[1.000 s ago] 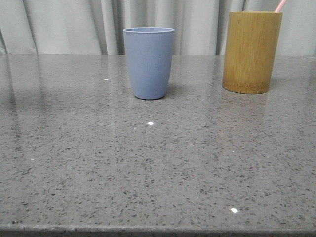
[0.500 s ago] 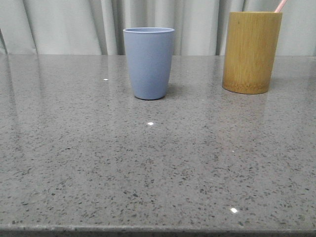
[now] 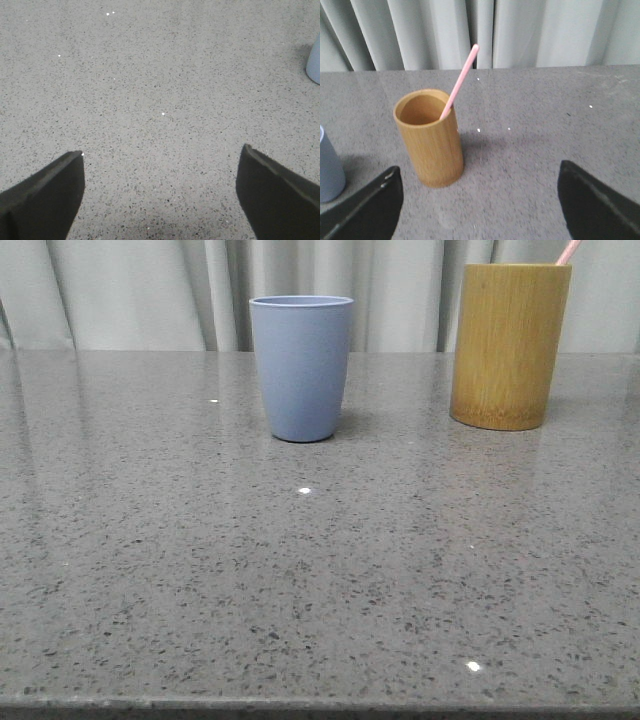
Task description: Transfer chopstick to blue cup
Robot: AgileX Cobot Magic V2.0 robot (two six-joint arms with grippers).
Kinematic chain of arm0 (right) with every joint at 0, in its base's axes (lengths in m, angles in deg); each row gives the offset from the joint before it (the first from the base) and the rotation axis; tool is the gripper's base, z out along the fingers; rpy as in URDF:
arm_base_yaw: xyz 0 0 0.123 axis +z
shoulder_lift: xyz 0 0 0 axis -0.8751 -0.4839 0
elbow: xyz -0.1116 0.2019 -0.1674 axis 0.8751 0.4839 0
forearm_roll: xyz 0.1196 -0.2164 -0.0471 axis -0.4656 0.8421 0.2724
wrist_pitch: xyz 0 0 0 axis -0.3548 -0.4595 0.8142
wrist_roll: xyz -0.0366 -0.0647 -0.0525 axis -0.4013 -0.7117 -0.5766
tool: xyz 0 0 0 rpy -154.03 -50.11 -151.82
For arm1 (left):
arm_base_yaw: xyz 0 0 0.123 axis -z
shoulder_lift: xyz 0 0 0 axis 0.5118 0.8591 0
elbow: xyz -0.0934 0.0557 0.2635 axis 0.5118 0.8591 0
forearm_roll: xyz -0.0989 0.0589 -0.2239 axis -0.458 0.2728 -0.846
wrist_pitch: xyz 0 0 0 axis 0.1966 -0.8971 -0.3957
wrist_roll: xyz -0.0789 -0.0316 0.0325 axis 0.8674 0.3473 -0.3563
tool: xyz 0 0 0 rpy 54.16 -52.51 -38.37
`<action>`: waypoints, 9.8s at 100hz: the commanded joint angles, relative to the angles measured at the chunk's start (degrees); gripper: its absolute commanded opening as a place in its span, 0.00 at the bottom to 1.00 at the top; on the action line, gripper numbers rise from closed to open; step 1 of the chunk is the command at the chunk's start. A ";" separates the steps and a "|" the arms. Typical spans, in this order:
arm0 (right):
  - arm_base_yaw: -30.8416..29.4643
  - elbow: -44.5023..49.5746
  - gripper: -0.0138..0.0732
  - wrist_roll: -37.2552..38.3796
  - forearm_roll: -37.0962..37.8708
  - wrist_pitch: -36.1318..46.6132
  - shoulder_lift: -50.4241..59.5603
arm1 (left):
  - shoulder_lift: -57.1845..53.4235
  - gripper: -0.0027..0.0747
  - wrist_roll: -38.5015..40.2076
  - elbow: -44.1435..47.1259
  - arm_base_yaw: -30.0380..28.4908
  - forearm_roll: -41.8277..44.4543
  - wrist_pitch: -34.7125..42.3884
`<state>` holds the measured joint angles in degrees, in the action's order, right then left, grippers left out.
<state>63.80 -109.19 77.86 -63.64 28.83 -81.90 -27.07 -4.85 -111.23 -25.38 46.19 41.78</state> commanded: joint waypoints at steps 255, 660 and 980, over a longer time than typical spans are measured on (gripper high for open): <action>5.25 -9.35 0.13 14.89 -8.68 51.86 -41.07 | 0.11 0.81 0.57 -1.29 -0.30 0.82 4.48; 12.43 3.29 0.22 14.83 19.43 -14.01 15.59 | 0.11 0.25 0.57 -1.29 -0.30 0.95 1.47; 12.43 3.35 0.08 14.83 19.43 -14.07 15.59 | -34.90 0.01 0.57 44.40 -0.03 4.82 46.62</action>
<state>76.54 -104.58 92.82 -45.54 10.77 -65.88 -60.00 -4.85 -67.36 -25.41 51.18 83.45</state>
